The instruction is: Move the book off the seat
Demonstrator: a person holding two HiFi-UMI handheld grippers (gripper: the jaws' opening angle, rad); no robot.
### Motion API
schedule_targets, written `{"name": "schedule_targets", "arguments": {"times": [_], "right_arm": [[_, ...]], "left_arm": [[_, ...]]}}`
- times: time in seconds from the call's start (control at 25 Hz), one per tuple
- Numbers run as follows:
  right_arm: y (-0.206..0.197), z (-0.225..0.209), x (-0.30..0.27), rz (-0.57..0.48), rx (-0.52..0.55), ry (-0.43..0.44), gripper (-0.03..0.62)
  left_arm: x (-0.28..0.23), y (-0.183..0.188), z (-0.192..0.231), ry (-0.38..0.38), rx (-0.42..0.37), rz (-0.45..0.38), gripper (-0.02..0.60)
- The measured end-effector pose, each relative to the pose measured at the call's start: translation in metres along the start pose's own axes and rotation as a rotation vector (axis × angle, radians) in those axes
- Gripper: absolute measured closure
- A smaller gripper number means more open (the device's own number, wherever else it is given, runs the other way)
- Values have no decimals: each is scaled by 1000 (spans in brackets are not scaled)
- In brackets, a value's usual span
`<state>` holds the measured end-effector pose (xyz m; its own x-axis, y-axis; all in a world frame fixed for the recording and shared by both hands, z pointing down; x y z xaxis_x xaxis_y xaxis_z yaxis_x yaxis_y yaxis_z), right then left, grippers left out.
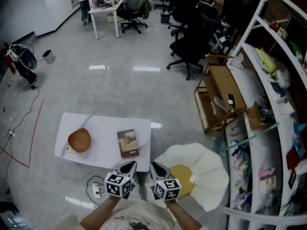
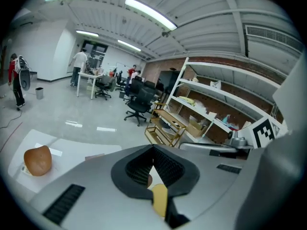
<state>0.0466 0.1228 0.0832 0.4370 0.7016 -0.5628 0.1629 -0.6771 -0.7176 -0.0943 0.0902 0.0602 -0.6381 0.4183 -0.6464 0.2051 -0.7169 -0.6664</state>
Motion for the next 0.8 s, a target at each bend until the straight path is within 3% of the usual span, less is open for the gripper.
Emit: {"name": "schedule_targets", "arguments": {"times": [0.4, 0.64, 0.8], "right_arm": [[-12, 32, 99, -150, 66, -88, 557], [-32, 56, 148, -233, 98, -109, 559], [-52, 74, 181, -298, 117, -173, 559]], "left_arm": [[43, -23, -87, -135, -190, -19, 572], [69, -33, -130, -201, -257, -56, 572], [91, -48, -155, -232, -294, -99, 572]]}}
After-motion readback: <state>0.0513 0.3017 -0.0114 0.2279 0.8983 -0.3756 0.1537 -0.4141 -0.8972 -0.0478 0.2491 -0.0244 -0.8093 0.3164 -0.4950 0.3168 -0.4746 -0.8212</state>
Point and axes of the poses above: the fingertips, and each gripper's own axes: x backward along the fingers, z to its left, y out of its top, the point moved 6 cm from there along x, backward along the fingers, and after that the axes turned 11 degrees about z, right-handed, at the moved point
